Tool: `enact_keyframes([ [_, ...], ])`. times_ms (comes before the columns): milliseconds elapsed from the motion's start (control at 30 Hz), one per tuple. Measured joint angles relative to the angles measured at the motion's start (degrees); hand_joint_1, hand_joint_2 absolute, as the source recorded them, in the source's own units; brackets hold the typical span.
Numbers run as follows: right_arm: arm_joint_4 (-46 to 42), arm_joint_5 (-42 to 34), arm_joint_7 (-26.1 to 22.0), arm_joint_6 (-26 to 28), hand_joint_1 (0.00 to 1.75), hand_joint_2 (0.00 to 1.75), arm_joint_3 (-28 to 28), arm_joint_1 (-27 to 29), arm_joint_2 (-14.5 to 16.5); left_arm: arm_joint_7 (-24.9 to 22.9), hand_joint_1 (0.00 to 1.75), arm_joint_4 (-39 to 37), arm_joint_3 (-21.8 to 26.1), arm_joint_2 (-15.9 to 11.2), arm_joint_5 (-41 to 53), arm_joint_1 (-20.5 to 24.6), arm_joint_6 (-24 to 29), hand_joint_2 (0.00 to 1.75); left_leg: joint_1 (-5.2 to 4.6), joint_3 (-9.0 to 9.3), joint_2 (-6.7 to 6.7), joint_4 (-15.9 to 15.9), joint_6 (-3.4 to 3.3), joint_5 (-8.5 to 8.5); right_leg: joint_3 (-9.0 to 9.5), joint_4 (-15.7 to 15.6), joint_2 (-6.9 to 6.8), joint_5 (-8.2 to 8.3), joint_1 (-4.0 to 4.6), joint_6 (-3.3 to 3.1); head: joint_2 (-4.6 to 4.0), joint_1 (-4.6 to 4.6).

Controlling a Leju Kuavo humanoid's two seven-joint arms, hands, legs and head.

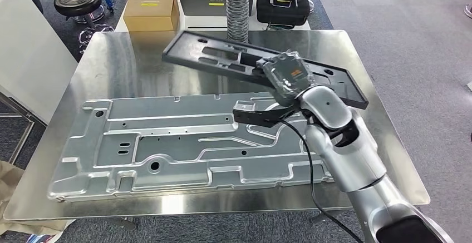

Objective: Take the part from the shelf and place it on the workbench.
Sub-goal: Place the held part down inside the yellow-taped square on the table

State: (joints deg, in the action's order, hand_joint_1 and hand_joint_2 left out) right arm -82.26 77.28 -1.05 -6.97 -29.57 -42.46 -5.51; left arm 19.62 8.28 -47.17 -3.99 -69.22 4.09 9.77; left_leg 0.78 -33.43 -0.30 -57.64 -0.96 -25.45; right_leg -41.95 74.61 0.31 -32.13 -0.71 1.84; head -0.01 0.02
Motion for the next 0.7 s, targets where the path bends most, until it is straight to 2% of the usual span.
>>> enact_keyframes([
  [33, 1.94, 0.47, 0.38, -0.70, 1.75, 1.75, -2.14, -1.04, 0.36, -0.12, 0.00, 0.00, -0.10, 0.01, -0.34, 0.04, 0.01, 1.75, 0.00, 0.12, -0.10, -0.04, 0.05, -0.08, 0.74, -2.08, -0.01, 1.78, -0.05, -0.11, 0.01, 0.01],
  [100, 5.51, 0.23, 0.36, -1.80, 1.75, 1.75, -5.91, -3.12, 1.37, -0.48, 0.00, 0.00, -0.19, 0.09, -1.06, 0.06, 0.13, 1.75, -0.08, 0.36, -0.29, -0.11, 0.34, -0.34, 4.10, -9.93, -0.01, 6.07, 0.05, -0.63, 0.01, 0.03],
  [133, 7.32, -0.34, 0.03, -2.30, 1.75, 1.75, -7.75, -4.23, 2.11, -0.68, 0.00, 0.00, -0.23, 0.15, -1.37, 0.08, 0.24, 1.75, -0.16, 0.33, -0.33, -0.18, 0.58, -0.44, 5.51, -13.37, -0.01, 7.30, 0.18, -0.94, 0.01, 0.03],
  [167, 9.08, -1.08, -0.40, -2.73, 1.75, 1.75, -9.53, -5.21, 2.90, -0.84, 0.00, 0.00, -0.28, 0.20, -1.66, 0.11, 0.37, 1.75, -0.22, 0.23, -0.33, -0.21, 0.86, -0.49, 6.29, -15.41, 0.00, 7.80, 0.35, -1.21, 0.01, -0.01],
  [267, 13.53, -3.18, -1.54, -3.64, 1.75, 1.75, -14.05, -7.11, 5.24, -0.83, 0.00, 0.00, -0.50, 0.31, -2.23, 0.18, 0.59, 1.75, -0.19, 0.12, -0.26, -0.10, 1.87, -0.61, 6.61, -16.61, -0.01, 7.59, 0.46, -1.99, 0.01, -0.05],
  [333, 15.98, -4.26, -1.80, -4.04, 1.75, 1.75, -16.31, -8.24, 6.79, -0.56, 0.00, 0.00, -0.70, 0.33, -2.37, 0.17, 0.56, 1.75, -0.15, -0.60, -0.18, -2.07, 2.46, -2.03, 7.01, -17.15, -0.07, 7.72, 0.19, -2.66, 0.01, -0.14],
  [367, 17.02, -4.86, -1.84, -4.37, 1.75, 1.75, -17.29, -8.85, 7.49, -0.40, 0.00, 0.00, -0.82, 0.32, -2.38, 0.16, 0.47, 1.75, -0.08, -1.86, -0.14, -4.83, 2.68, -3.52, 7.19, -17.33, -0.12, 7.74, 0.13, -2.92, 0.01, -0.20],
  [433, 18.65, -6.19, -1.84, -5.28, 1.75, 1.75, -19.03, -9.73, 8.38, -0.12, 0.00, 0.00, -1.15, 0.30, -2.37, 0.12, 0.14, 1.75, -0.04, -5.75, -0.11, -12.63, 3.01, -6.78, 7.27, -17.34, -0.19, 7.63, 0.25, -3.21, 0.01, -0.30],
  [467, 19.33, -6.93, -1.80, -5.81, 1.75, 1.75, -19.88, -9.89, 8.65, -0.01, 0.00, 0.00, -1.33, 0.30, -2.36, 0.05, -0.03, 1.75, 0.00, -7.40, -0.10, -15.59, 3.13, -7.51, 7.33, -17.32, -0.22, 7.57, 0.31, -3.27, 0.01, -0.31],
  [500, 19.92, -7.49, -1.75, -6.19, 1.75, 1.75, -20.65, -9.94, 8.82, 0.06, 0.00, 0.00, -1.49, 0.30, -2.34, -0.03, -0.13, 1.75, 0.05, -8.10, -0.09, -16.48, 3.22, -7.10, 7.39, -17.29, -0.25, 7.50, 0.34, -3.28, 0.01, -0.31],
  [533, 20.46, -7.91, -1.59, -6.43, 1.75, 1.75, -21.31, -9.93, 8.97, 0.08, 0.00, 0.00, -1.60, 0.30, -2.34, -0.11, -0.14, 1.75, 0.12, -7.67, -0.08, -15.04, 3.25, -5.59, 7.48, -17.21, -0.24, 7.41, 0.35, -3.22, 0.01, -0.32],
  [600, 21.21, -8.42, -0.89, -6.74, 1.75, 1.75, -22.20, -9.94, 9.31, 0.09, 0.00, 0.00, -1.75, 0.30, -2.35, -0.16, -0.10, 1.75, 0.32, -4.33, -0.04, -7.44, 3.22, -1.43, 7.67, -16.91, -0.18, 7.06, 0.36, -2.94, 0.01, -0.31],
  [633, 21.49, -8.65, -0.31, -6.92, 1.75, 1.75, -22.51, -10.00, 9.47, 0.09, 0.00, 0.00, -1.84, 0.31, -2.37, -0.12, -0.07, 1.75, 0.32, -2.71, -0.07, -3.97, 3.06, -0.16, 7.66, -16.67, -0.12, 6.88, 0.47, -2.71, 0.01, -0.33],
  [667, 21.73, -8.94, 0.39, -7.11, 1.75, 1.75, -22.82, -10.03, 9.58, 0.09, 0.00, 0.00, -1.94, 0.33, -2.41, -0.11, -0.03, 1.75, 0.29, -1.68, -0.10, -1.76, 2.83, 0.44, 7.61, -16.51, -0.08, 6.76, 0.59, -2.46, 0.01, -0.31],
  [700, 21.94, -9.23, 1.15, -7.27, 1.75, 1.75, -23.15, -10.06, 9.65, 0.09, 0.00, 0.00, -2.08, 0.37, -2.49, -0.12, -0.02, 1.75, 0.22, -1.29, -0.14, -0.88, 2.53, 0.38, 7.53, -16.44, -0.05, 6.73, 0.71, -2.22, 0.01, -0.30],
])
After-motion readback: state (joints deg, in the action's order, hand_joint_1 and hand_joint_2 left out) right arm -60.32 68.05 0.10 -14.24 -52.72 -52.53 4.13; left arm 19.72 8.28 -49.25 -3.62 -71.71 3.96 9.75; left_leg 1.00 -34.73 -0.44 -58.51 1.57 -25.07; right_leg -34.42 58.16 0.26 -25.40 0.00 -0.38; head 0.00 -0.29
